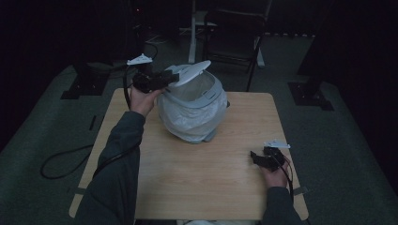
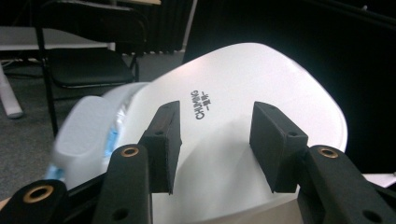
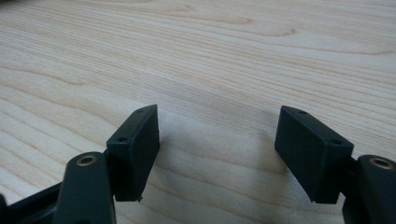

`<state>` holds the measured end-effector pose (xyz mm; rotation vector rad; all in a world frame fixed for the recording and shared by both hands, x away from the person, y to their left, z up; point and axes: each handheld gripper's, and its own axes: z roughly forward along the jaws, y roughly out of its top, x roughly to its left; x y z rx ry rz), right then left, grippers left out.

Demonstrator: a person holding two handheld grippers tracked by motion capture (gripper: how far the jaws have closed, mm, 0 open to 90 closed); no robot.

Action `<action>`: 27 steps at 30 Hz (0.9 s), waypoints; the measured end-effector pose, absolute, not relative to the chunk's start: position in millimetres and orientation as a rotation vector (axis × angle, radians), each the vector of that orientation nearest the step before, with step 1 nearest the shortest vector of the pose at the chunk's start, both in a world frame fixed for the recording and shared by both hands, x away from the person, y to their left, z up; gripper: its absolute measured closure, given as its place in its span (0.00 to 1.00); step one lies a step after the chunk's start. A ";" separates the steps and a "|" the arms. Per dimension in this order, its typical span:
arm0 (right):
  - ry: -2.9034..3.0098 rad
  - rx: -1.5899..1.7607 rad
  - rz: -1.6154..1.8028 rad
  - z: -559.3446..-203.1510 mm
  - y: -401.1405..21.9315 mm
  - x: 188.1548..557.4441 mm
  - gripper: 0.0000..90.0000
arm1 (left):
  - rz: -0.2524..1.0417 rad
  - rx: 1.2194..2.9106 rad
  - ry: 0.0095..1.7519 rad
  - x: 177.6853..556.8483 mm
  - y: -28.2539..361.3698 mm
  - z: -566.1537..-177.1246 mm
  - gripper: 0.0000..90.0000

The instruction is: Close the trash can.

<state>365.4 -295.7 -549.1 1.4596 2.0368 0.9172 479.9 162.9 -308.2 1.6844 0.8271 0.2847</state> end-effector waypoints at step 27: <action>2.038 1.458 0.917 -549.1 -295.5 365.0 0.33 | 0.267 1.814 0.754 475.4 115.5 -323.6 0.73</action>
